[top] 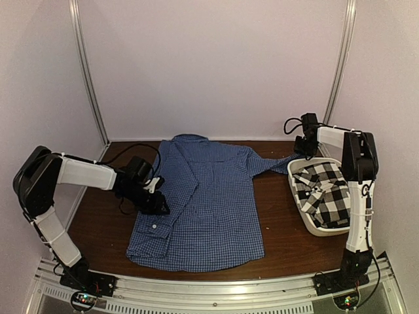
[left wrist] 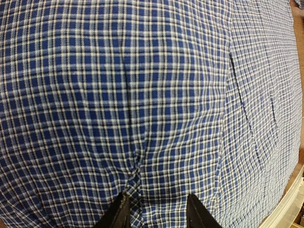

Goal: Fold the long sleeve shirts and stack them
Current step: Pick up the sleeve from the corner of the board, then place the sleeve at the center of the board.

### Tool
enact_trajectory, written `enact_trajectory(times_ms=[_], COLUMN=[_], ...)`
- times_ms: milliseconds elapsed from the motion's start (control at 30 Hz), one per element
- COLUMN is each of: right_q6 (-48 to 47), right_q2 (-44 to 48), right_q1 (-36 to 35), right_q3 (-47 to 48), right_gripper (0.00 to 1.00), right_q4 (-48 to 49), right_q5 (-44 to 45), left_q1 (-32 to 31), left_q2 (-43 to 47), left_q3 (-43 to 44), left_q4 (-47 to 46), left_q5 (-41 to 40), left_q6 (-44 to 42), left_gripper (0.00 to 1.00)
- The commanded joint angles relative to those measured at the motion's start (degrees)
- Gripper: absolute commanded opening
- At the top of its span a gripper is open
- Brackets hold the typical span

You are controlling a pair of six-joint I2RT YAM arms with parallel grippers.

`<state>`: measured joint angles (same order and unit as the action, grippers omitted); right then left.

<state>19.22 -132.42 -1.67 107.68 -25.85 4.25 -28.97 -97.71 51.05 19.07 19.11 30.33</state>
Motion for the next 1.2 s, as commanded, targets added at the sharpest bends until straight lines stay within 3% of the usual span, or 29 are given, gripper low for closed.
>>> enact_trajectory(times_ms=[0,100,200,567,767,933,1167], right_q6=[0.53,-0.60,-2.45,-12.05,-10.71,-11.78,-12.76], right_q2=[0.25,1.94,4.14,15.03,20.00,20.82,22.31], right_q1=[0.18,-0.30,-1.95,-19.89,-29.56,-33.55,-33.74], right_q3=[0.80,0.32,-0.41,-13.18,-24.99,-30.88,-33.34], right_gripper=[0.34,0.12,0.00,0.00,0.00,0.00,0.19], right_q4=[0.60,2.81,5.62,17.31,22.73,23.11,20.44], right_q5=[-1.78,-3.68,-5.37,-11.37,-13.67,-14.14,-14.63], left_q1=[0.77,0.76,0.76,0.75,0.76,0.76,0.76], left_q2=[-0.35,0.05,0.31,1.07,1.28,-0.62,-1.52], left_q3=[-1.16,-0.14,1.49,8.68,10.83,12.07,12.59], left_q4=[7.23,7.15,7.08,8.14,8.27,7.73,7.43], left_q5=[-2.26,-1.47,-0.17,3.09,3.40,4.78,5.05], left_q6=[-0.48,-0.39,-0.27,-0.09,0.03,-0.49,-0.61], left_gripper=[0.42,0.42,0.42,0.42,0.42,0.42,0.42])
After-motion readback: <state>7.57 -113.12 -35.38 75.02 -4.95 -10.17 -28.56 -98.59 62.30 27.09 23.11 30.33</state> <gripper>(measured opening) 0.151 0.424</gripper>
